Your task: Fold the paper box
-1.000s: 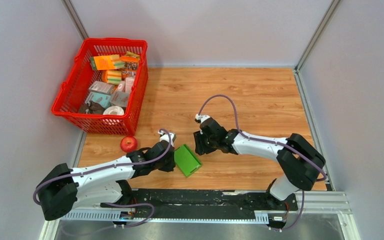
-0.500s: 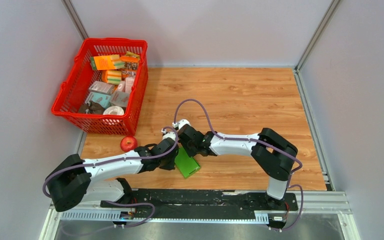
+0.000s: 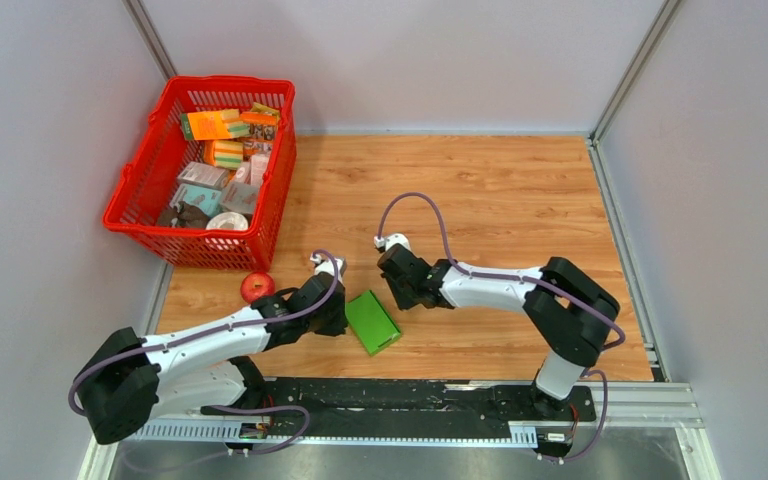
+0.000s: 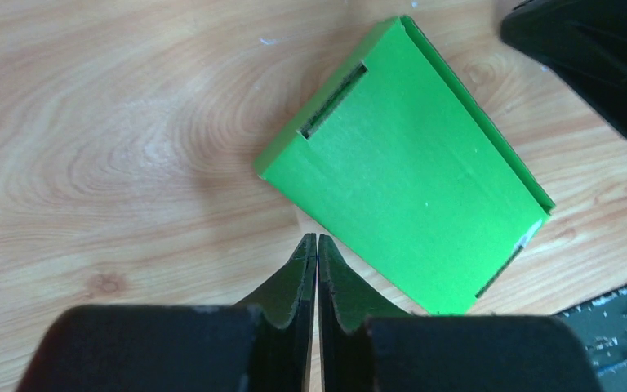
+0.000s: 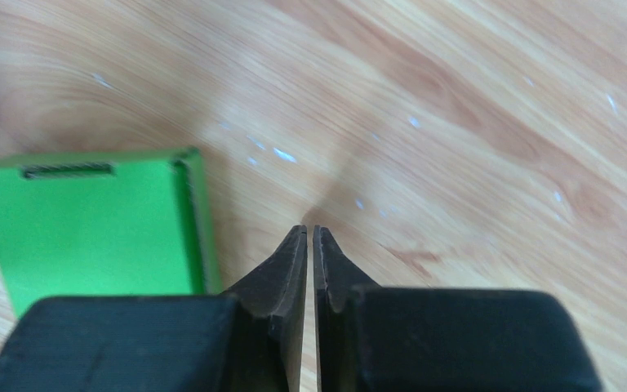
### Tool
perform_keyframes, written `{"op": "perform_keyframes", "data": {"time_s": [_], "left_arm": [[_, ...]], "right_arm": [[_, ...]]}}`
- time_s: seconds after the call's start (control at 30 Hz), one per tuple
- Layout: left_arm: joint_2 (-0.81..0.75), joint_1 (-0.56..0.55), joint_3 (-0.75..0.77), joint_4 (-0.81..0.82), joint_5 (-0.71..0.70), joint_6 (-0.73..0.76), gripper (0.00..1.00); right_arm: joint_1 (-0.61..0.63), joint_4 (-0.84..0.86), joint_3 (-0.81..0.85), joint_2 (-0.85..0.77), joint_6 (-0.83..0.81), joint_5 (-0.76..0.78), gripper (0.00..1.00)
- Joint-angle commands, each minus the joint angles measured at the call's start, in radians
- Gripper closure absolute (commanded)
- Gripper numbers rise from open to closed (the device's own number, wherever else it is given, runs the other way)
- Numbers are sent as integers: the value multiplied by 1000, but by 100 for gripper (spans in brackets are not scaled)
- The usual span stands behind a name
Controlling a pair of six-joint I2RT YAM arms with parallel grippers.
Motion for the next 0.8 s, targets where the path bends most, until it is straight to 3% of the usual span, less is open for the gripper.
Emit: {"op": "perform_keyframes", "data": {"time_s": [0.0, 0.17, 0.4, 0.6, 0.77], "left_arm": [[-10, -3, -47, 37, 102, -37, 90], [53, -57, -56, 110, 143, -76, 90], [167, -100, -18, 186, 140, -111, 91], [95, -101, -56, 144, 108, -114, 91], [-31, -97, -72, 6, 30, -96, 80]], "right_arm": [[16, -71, -93, -119, 58, 41, 89], [117, -48, -163, -203, 133, 14, 89], [247, -7, -58, -113, 157, 18, 90], [226, -125, -106, -214, 178, 166, 89], [158, -127, -211, -352, 193, 137, 76]]}}
